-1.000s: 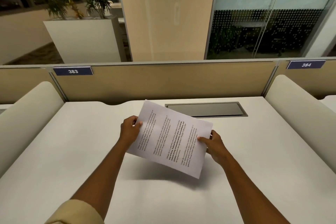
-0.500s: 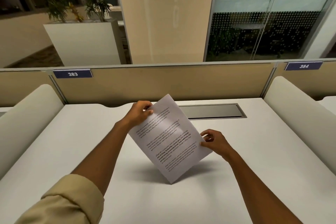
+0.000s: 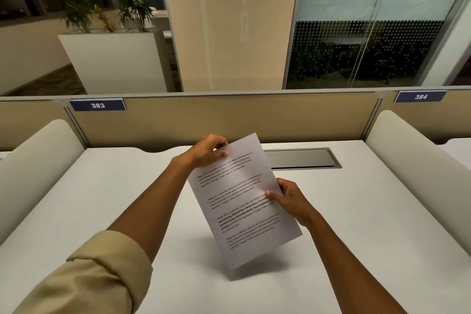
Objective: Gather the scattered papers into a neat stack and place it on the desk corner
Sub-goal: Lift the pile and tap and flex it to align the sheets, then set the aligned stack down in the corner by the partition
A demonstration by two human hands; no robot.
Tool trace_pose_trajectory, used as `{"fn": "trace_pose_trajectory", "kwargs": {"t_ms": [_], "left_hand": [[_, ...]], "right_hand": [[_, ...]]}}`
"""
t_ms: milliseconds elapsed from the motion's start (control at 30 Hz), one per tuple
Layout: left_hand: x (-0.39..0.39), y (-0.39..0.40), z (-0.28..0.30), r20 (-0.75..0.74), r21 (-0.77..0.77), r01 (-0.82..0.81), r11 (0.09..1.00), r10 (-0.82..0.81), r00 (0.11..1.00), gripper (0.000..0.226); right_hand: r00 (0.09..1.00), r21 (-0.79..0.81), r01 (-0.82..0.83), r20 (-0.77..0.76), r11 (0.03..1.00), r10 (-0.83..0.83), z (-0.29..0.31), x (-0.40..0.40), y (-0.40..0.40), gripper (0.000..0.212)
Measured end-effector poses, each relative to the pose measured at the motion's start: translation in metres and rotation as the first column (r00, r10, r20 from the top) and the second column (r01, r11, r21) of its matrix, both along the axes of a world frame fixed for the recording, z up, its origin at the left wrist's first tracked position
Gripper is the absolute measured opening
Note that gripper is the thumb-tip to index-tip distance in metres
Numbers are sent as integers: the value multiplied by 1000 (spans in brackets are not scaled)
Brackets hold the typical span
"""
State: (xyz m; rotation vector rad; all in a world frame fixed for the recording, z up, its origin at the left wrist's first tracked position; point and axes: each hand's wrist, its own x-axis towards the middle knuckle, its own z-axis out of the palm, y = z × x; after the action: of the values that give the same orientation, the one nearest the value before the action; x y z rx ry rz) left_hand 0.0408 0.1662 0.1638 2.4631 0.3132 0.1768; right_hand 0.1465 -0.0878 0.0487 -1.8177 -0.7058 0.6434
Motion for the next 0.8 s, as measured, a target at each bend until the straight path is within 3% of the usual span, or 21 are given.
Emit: {"fn": "trace_pose_trajectory", "kwargs": {"t_ms": [100,267,400,567,733,800], "left_hand": [[-6,7,2,-80,-62,-33,998,28,996,23],[-38,26,-2,-271,-347,-149,926,52,961,34],[-59,24,-28,-220,-620,-216,754,97,971,38],[-67,-15,-74,-155,-799,-213,562,150,977,34],[-64,-47,-101,-79,-851,-239,467,337,938,37],[-63,-55,-106,-52,-840,-267,473,420,906,28]], "right_hand": [[1000,21,19,-23,1000,-19,2,2,-6,18],[987,121,100,-134,988,-84,0,11,-20,21],[971,151,161,-203,975,-129,-8,14,-23,26],[926,186,284,-307,941,-219,-15,13,-14,23],[914,167,332,-301,928,-272,-18,9,-4,21],[917,150,333,-281,931,-283,-19,7,0,20]]}}
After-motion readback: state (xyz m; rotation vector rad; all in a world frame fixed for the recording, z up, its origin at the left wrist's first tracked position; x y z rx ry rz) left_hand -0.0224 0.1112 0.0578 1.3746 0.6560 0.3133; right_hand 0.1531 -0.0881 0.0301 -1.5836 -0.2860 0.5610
